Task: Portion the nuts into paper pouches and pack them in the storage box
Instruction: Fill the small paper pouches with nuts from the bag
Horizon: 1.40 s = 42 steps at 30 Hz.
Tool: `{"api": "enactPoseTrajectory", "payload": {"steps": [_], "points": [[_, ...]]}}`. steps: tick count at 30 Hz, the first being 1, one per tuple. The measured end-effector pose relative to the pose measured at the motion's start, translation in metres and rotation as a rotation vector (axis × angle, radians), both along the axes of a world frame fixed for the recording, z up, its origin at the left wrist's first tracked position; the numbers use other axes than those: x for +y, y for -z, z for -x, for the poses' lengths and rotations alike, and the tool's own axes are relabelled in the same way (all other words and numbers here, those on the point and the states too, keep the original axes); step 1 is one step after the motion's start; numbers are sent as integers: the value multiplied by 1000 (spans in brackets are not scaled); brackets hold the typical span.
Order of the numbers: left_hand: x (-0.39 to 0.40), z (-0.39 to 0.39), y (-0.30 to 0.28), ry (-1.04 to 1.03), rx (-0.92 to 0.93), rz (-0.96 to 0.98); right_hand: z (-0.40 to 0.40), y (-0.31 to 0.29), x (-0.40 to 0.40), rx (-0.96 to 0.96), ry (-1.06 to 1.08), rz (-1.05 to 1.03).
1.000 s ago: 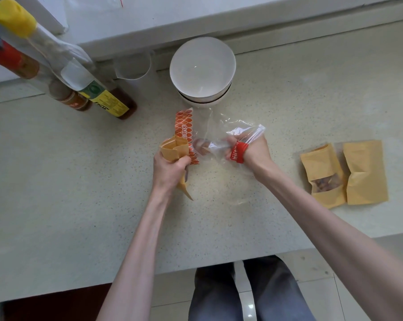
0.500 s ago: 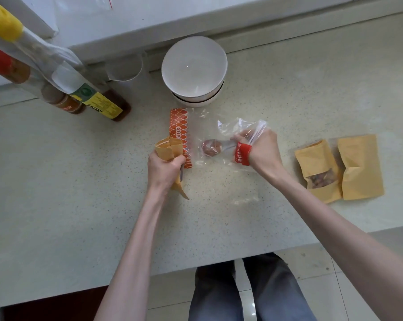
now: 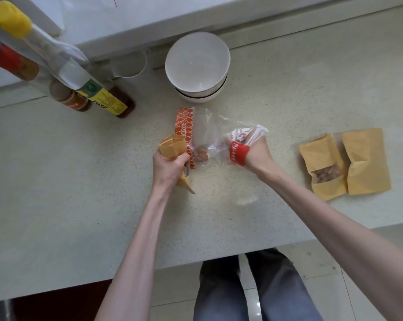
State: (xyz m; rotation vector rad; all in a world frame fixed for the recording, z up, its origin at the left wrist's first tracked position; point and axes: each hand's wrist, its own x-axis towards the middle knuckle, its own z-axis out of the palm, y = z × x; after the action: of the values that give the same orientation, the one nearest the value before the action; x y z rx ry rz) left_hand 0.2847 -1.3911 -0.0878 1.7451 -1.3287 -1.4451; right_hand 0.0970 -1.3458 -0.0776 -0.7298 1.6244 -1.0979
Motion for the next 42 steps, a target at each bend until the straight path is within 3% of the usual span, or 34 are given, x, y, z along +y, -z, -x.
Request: {"api": "enactPoseTrajectory", "payload": {"steps": [4, 8, 11, 15, 29, 31, 35, 38, 42], "points": [[-1, 0, 1, -36, -37, -6, 6, 7, 7, -148, 100, -175], [2, -2, -1, -41, -40, -15, 15, -2, 11, -127, 127, -187], [4, 1, -5, -40, -69, -6, 21, -10, 15, -223, 161, -219], [5, -1, -8, -44, -71, -9, 33, -14, 23, -18, 141, -172], [21, -21, -16, -167, -7, 73, 112, -12, 77, 3, 410, -168], [28, -20, -20, -127, -29, 180, 117, -21, 86, 12, 425, -147], [43, -3, -29, 141, -161, 413, 107, -54, 89, 48, 344, -110], [50, 22, -35, 301, -206, 497, 86, -87, 84, 108, 233, -56], [55, 50, -44, 361, -182, 547, 58, -123, 77, 239, 119, 55]]}}
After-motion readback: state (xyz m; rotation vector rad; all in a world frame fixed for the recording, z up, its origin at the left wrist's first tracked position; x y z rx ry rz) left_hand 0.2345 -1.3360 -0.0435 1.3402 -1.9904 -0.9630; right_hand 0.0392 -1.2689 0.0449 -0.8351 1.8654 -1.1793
